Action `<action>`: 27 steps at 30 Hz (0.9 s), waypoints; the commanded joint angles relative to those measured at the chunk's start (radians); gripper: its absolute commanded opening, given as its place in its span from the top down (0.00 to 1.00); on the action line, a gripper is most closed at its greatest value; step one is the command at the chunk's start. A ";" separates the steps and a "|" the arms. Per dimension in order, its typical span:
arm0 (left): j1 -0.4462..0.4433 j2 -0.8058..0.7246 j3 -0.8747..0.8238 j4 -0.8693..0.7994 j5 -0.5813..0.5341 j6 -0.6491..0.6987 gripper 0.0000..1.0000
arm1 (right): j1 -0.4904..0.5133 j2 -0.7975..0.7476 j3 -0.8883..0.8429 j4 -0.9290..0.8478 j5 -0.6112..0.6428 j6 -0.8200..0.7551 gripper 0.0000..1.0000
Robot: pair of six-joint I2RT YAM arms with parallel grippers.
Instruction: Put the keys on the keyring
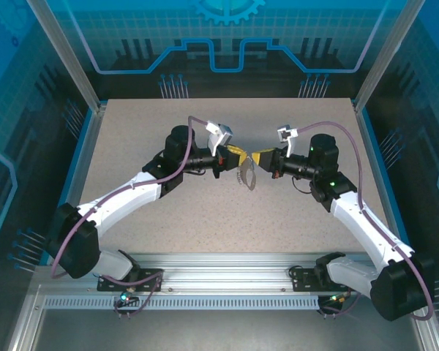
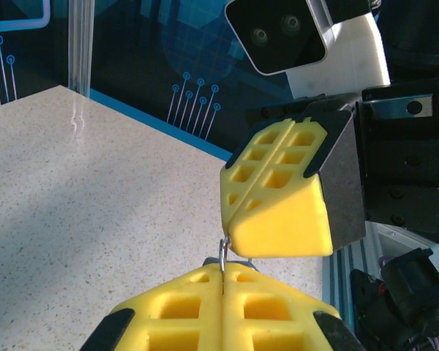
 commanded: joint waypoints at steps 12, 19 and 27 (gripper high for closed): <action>-0.020 -0.012 -0.018 0.213 -0.028 -0.089 1.00 | 0.013 0.021 -0.057 0.095 -0.068 0.090 1.00; -0.020 0.007 -0.039 0.290 -0.055 -0.151 1.00 | -0.053 -0.038 -0.073 0.068 -0.052 0.104 0.78; -0.021 0.032 -0.062 0.402 -0.061 -0.241 1.00 | -0.137 -0.114 -0.071 0.100 -0.031 0.156 0.70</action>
